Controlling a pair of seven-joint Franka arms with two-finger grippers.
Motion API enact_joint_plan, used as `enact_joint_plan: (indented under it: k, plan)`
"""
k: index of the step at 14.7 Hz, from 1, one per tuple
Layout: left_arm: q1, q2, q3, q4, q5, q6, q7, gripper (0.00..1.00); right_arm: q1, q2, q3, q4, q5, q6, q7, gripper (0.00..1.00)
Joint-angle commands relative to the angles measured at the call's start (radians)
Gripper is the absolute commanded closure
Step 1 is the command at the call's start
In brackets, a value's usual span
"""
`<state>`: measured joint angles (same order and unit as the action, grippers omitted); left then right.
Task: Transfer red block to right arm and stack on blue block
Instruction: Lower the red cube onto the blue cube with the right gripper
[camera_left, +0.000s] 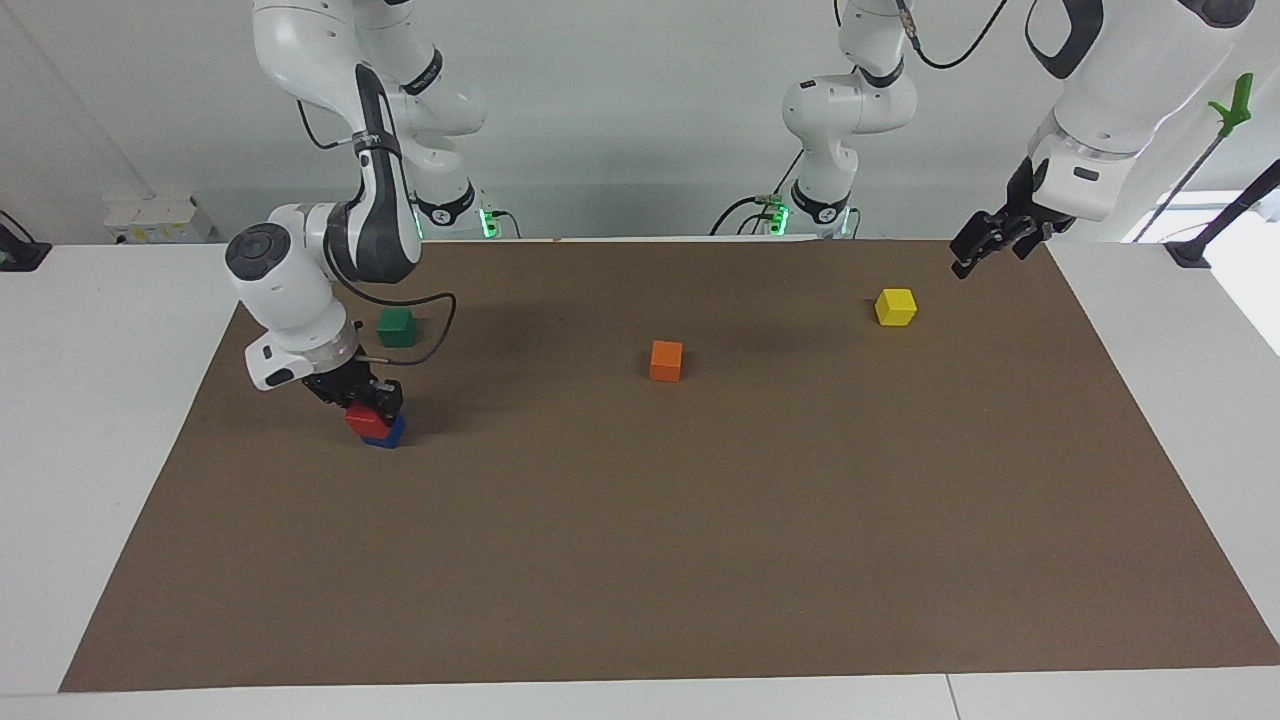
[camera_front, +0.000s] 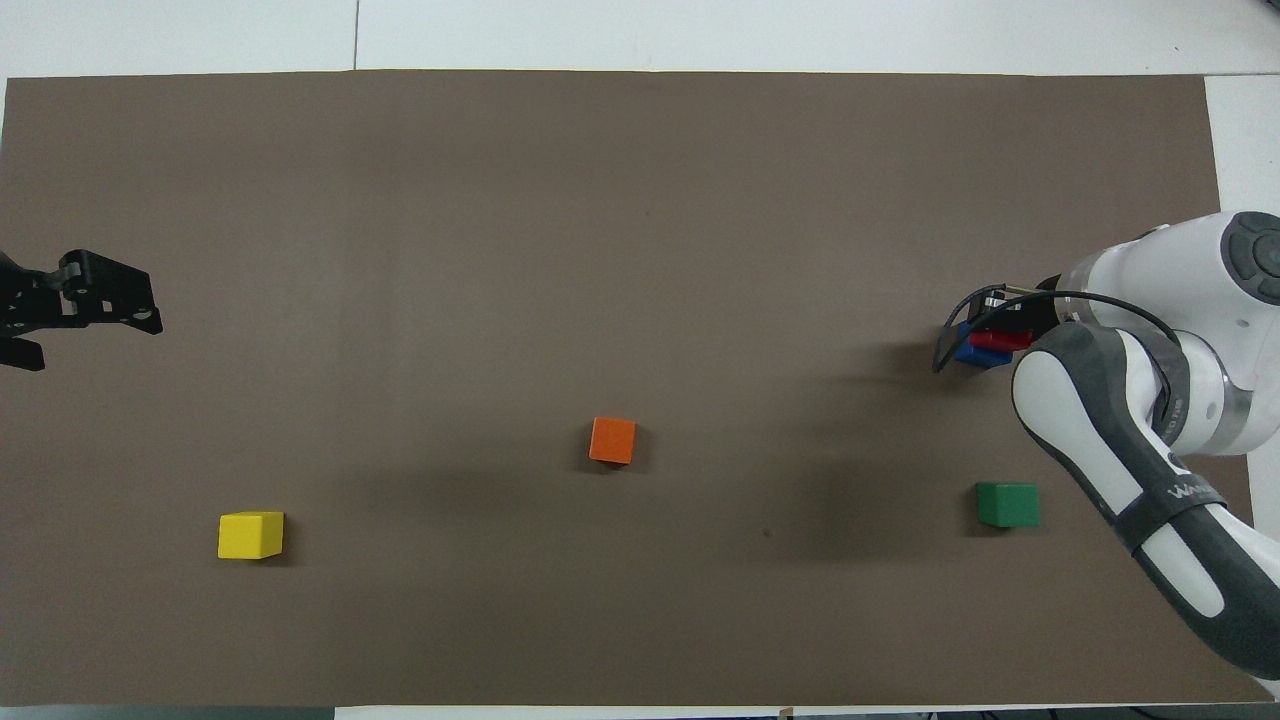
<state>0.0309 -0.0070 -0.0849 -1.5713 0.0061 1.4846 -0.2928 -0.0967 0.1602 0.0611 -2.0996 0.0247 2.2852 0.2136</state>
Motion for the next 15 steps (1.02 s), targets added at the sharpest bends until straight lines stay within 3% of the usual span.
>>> enact_joint_plan:
  k: [1,2,3,6,7,15]
  plan:
    - [-0.014,-0.016,0.016,-0.013,-0.012,-0.001,0.006,0.0,-0.015,0.015,0.011,0.016,0.018,-0.004,-0.014,1.0]
    - [-0.014,-0.017,0.017,-0.013,-0.012,-0.001,0.006,0.0,-0.014,0.015,0.011,0.016,0.018,-0.006,-0.013,1.0]
    - [-0.013,-0.018,0.019,-0.015,-0.012,0.0,0.006,0.0,-0.014,0.015,0.009,0.016,0.018,-0.006,-0.013,0.82]
    - [-0.008,-0.021,0.019,-0.018,-0.012,-0.004,0.006,0.0,-0.014,0.015,0.009,0.016,0.018,-0.006,-0.013,0.05]
    - [-0.005,-0.021,0.017,-0.018,-0.012,-0.004,0.008,0.0,-0.014,0.015,0.009,0.016,0.018,-0.007,-0.013,0.0]
    - [-0.003,-0.021,0.019,-0.018,-0.012,-0.004,0.006,0.0,-0.015,0.015,0.009,0.073,0.005,-0.061,-0.022,0.0]
